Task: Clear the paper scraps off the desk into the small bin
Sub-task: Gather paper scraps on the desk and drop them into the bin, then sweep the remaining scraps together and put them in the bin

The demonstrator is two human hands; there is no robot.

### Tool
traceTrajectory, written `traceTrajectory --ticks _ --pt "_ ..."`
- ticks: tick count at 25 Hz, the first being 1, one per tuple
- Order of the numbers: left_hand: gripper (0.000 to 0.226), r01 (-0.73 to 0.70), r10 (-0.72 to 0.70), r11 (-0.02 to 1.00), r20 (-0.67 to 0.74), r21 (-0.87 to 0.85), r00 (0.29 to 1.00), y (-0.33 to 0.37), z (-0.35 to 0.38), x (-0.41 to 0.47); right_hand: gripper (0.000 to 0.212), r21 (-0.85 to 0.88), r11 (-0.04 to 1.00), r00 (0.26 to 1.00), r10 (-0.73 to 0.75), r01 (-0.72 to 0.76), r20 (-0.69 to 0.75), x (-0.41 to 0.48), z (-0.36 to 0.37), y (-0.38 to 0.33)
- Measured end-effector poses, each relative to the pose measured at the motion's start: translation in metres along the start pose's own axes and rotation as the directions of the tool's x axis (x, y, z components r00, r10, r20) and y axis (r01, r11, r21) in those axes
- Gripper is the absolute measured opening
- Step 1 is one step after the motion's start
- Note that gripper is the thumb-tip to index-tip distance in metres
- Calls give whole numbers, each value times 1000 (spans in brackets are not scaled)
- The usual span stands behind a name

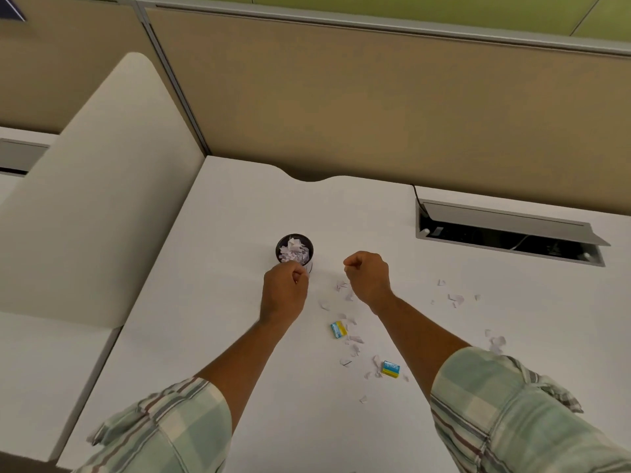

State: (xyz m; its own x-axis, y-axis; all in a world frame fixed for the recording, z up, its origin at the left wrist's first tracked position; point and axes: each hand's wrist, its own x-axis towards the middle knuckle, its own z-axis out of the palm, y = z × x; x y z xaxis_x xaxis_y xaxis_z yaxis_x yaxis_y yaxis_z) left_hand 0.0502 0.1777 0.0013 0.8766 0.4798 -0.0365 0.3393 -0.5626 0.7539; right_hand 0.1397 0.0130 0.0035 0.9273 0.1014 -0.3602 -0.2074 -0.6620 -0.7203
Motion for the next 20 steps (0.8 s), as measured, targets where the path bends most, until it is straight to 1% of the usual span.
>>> traceTrajectory --ticks 2,4,7,10,13,15,18,20 --pt "12 -6 5 1000 87 15 996 -1 16 -14 27 -70 998 1000 -8 8 7 -5 -7 20" --pt "7 19 -29 998 173 57 984 -6 29 -25 27 -134 991 1000 -22 24 17 -6 -13 37" --pt "24 45 -80 990 264 134 961 -17 40 -33 32 -219 974 997 -56 66 52 0 -18 54" --pt "38 57 -118 979 315 197 942 -21 45 -34 47 -317 942 985 -61 111 163 15 -19 57" --pt "46 41 -130 971 376 235 917 -22 50 -31 59 -450 867 949 -75 214 307 35 -15 53" --pt "49 19 -118 972 415 235 902 -23 54 -29 64 -517 813 927 -73 270 369 44 -9 52" --pt "51 -23 -89 970 440 244 894 -26 61 -28 66 -577 735 887 -72 356 455 49 4 53" --pt "52 -64 -69 960 452 273 890 -28 66 -31 63 -597 682 859 -91 423 504 44 13 58"
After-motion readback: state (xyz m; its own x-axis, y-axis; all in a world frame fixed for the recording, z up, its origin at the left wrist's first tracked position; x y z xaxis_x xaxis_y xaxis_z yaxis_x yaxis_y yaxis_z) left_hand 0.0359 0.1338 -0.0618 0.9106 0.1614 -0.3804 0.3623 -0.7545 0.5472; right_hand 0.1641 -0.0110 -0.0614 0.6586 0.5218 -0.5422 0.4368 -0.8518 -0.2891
